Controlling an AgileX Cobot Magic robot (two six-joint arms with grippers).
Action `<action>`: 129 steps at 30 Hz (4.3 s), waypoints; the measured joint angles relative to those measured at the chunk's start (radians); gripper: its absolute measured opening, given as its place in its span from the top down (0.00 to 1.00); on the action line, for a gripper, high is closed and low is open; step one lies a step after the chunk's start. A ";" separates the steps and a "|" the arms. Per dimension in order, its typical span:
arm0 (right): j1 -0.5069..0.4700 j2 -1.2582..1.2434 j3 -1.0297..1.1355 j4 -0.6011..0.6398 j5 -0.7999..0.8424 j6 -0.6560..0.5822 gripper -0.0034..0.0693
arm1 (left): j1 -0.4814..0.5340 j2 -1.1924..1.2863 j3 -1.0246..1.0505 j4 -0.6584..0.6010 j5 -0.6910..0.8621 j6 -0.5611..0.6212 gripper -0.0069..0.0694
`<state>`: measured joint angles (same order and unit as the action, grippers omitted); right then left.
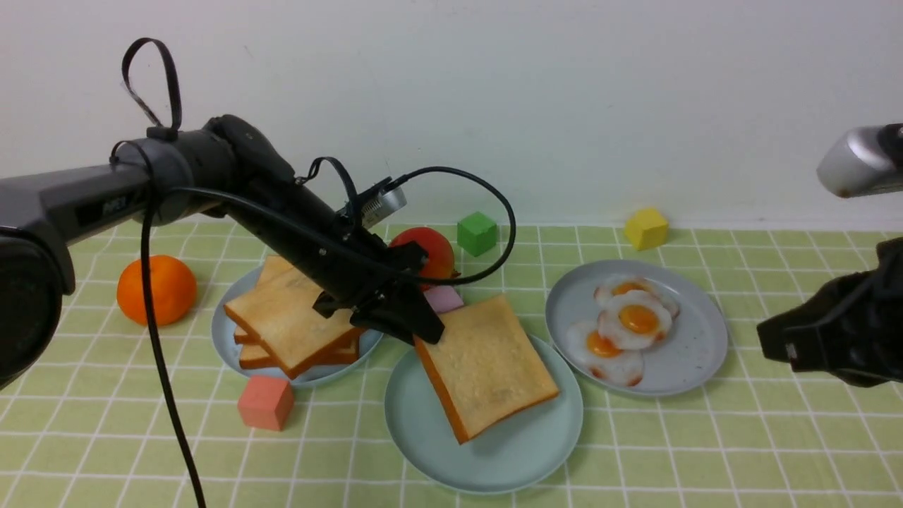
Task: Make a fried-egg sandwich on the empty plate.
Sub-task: Use the left arm to put a slice of bread into the empty plate in the middle, then use the right arm to grab a fried egg, then use the right arm to place the fried egg on the slice of bread in the middle
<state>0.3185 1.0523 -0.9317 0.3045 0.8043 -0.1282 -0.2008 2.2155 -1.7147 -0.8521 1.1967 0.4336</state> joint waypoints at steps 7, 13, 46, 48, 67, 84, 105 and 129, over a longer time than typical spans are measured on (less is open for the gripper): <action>0.000 0.094 0.000 -0.035 -0.045 0.254 0.82 | 0.000 0.000 0.000 0.108 0.000 -0.143 0.76; 0.000 0.186 0.000 -0.158 -0.128 0.502 0.49 | 0.000 0.000 0.000 0.137 0.001 -0.165 0.53; -0.293 0.624 -0.017 0.687 -0.361 -0.013 0.28 | -0.271 -0.564 0.159 0.441 -0.213 -0.224 0.55; -0.309 0.673 -0.040 0.759 -0.365 -0.074 0.28 | -0.337 -0.574 0.210 0.503 -0.314 -0.250 0.68; -0.338 0.940 -0.100 1.395 -0.303 -0.642 0.29 | -0.419 -0.570 0.270 0.563 -0.519 -0.307 0.93; -0.338 0.959 -0.103 1.357 -0.329 -0.623 0.86 | -0.419 -0.570 0.270 0.570 -0.460 -0.310 0.93; -0.283 0.680 -0.101 1.280 -0.183 -0.613 0.86 | -0.419 -1.053 0.541 0.921 -0.197 -0.748 0.93; 0.066 0.859 -0.100 1.277 -0.310 -0.806 0.70 | -0.419 -1.228 0.789 0.941 -0.357 -0.913 0.93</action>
<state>0.3848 1.9110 -1.0320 1.5816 0.4942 -0.9345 -0.6201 0.9874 -0.9255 0.0884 0.8401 -0.4790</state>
